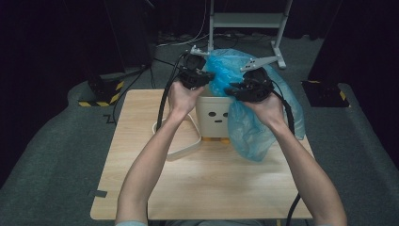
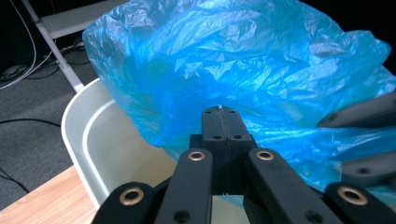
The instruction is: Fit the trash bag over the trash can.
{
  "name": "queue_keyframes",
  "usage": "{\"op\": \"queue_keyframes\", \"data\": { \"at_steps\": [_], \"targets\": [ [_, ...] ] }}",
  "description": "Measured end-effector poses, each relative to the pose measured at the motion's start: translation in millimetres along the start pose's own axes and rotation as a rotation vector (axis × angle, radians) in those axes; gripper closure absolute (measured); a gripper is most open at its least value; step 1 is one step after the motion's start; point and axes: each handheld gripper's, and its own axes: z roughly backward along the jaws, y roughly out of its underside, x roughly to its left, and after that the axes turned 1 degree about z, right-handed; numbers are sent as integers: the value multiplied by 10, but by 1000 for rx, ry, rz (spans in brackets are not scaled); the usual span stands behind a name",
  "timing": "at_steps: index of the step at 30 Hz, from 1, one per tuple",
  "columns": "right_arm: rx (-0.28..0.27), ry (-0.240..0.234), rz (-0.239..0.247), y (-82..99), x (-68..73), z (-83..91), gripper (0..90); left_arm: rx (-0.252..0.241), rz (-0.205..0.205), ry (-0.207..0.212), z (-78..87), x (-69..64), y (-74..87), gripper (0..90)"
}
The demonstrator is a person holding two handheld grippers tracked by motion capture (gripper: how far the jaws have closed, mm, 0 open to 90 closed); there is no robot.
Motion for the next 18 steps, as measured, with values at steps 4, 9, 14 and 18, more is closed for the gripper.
{"op": "queue_keyframes", "data": {
  "at_steps": [4, 9, 14, 18],
  "targets": [
    [-43, 56, 3, -4, 15, 140, 592, -1, -4, 0, 16, 14, 1, 898],
    [-107, 126, -27, 12, -52, 327, 511, -6, -15, -9, 38, 11, 1, 898],
    [-115, 179, -93, 96, -209, 389, 466, 0, -17, -17, 35, 15, 10, 898],
    [-94, 177, -141, 171, -326, 336, 496, 0, -17, -17, 29, 9, 8, 898]
  ]
}}
